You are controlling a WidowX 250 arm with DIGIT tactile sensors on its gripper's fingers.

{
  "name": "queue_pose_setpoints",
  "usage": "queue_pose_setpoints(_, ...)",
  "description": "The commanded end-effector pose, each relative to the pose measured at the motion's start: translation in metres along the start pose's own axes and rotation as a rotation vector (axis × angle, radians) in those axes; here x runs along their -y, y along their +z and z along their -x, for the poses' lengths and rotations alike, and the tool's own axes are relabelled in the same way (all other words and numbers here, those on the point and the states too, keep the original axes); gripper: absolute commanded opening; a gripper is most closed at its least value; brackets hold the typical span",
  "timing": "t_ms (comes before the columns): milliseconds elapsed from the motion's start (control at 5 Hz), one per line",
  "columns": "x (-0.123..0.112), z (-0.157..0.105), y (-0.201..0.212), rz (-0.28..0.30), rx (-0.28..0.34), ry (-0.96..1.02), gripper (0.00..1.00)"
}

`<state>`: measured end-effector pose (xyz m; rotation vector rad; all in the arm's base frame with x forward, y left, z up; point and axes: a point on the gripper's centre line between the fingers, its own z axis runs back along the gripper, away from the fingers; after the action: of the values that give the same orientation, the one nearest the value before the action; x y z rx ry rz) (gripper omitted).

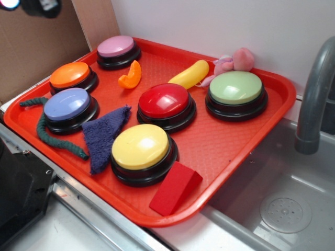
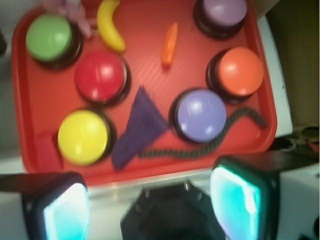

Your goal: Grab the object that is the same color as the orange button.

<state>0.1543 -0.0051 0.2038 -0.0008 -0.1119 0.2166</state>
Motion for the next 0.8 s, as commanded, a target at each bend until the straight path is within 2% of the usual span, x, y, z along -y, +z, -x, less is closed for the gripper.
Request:
queue_pose_setpoints(0,-0.023,-0.073,-0.057,0.001,0.009,0.284,1.0)
queue_pose_setpoints(200,-0.034,-0.098,-0.083,0.053,0.052,0.367,1.0)
queue_pose_setpoints(400,-0.038,-0.117,-0.121,0.054,0.091,0.391,1.0)
queue_pose_setpoints(600,-0.048,-0.125,-0.146,0.072,0.109,0.403,1.0)
